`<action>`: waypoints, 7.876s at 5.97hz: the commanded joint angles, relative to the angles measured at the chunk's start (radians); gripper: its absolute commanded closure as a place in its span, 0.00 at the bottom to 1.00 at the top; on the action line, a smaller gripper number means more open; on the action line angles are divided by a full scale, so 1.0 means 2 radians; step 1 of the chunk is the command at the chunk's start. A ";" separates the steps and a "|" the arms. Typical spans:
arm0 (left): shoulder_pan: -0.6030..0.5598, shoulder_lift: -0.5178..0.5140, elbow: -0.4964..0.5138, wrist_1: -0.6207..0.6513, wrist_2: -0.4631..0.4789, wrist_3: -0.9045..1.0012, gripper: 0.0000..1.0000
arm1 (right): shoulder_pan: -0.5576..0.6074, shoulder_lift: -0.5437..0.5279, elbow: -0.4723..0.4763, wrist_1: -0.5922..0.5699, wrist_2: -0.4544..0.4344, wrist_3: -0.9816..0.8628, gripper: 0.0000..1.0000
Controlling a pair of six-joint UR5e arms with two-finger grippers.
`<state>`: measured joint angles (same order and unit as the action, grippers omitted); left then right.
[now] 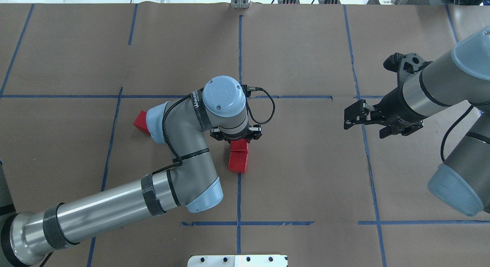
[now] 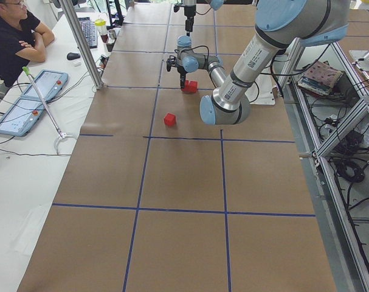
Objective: Form red blocks into L shape at center
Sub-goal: 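Place the held cube against the far side of the center cube, then open the left gripper and move it to the remaining red cube, then lower the left gripper and grasp the last red cube, then carry the cube and set it beside the farther center cube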
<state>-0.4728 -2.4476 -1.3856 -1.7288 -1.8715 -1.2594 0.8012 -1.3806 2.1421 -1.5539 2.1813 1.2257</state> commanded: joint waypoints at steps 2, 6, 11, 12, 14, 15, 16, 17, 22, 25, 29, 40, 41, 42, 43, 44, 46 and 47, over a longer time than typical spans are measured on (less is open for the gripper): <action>0.002 0.001 -0.006 0.001 0.000 0.000 1.00 | 0.000 0.001 0.000 0.000 0.000 0.000 0.00; 0.005 0.013 -0.019 0.012 0.000 0.001 1.00 | 0.000 0.000 0.000 0.000 0.000 0.000 0.00; 0.008 0.013 -0.019 0.011 0.003 0.001 0.00 | -0.001 0.000 0.000 0.000 0.000 0.000 0.00; 0.011 0.012 -0.020 0.011 0.029 0.001 0.00 | -0.001 0.001 0.000 0.000 0.000 0.000 0.00; 0.013 0.024 -0.062 0.012 0.028 0.001 0.00 | -0.001 0.002 -0.001 0.000 0.000 0.000 0.00; 0.011 0.075 -0.127 0.012 0.028 0.004 0.00 | 0.000 0.001 0.000 0.000 0.000 0.000 0.00; -0.010 0.106 -0.157 0.011 0.026 0.007 0.00 | 0.000 0.001 -0.001 0.000 0.000 0.000 0.00; -0.033 0.132 -0.169 0.002 0.024 0.084 0.00 | 0.000 0.000 0.000 0.000 0.000 0.000 0.00; -0.146 0.212 -0.133 -0.044 -0.072 0.299 0.00 | -0.002 0.000 0.002 0.001 -0.006 0.001 0.00; -0.139 0.216 -0.116 -0.045 -0.075 0.266 0.00 | -0.011 -0.001 -0.005 0.001 -0.007 0.002 0.00; -0.136 0.215 -0.082 -0.083 -0.074 0.266 0.00 | -0.012 0.002 -0.006 0.002 -0.007 0.001 0.00; -0.050 0.167 -0.198 0.067 -0.007 -0.269 1.00 | -0.016 0.003 -0.008 0.004 -0.007 0.002 0.00; -0.043 0.157 -0.201 0.064 -0.005 -0.385 1.00 | -0.015 0.000 -0.008 0.004 -0.008 0.002 0.00; -0.041 0.149 -0.195 0.069 -0.009 -0.433 1.00 | -0.015 0.000 -0.008 0.004 -0.008 0.002 0.00; -0.036 0.134 -0.173 0.076 -0.006 -0.509 1.00 | -0.015 -0.001 -0.009 0.004 -0.008 0.001 0.00; -0.032 0.121 -0.162 0.089 -0.004 -0.556 1.00 | -0.015 0.000 -0.007 0.004 -0.008 0.001 0.00; -0.027 0.112 -0.153 0.107 0.003 -0.626 1.00 | -0.015 0.001 -0.006 0.004 -0.008 0.002 0.00; -0.026 0.088 -0.130 0.109 0.002 -0.684 1.00 | -0.015 0.001 -0.006 0.004 -0.008 0.001 0.00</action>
<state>-0.5271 -2.2353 -1.6804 -1.5171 -1.8674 -2.5265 0.7716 -1.3791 2.1300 -1.5462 2.1645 1.2282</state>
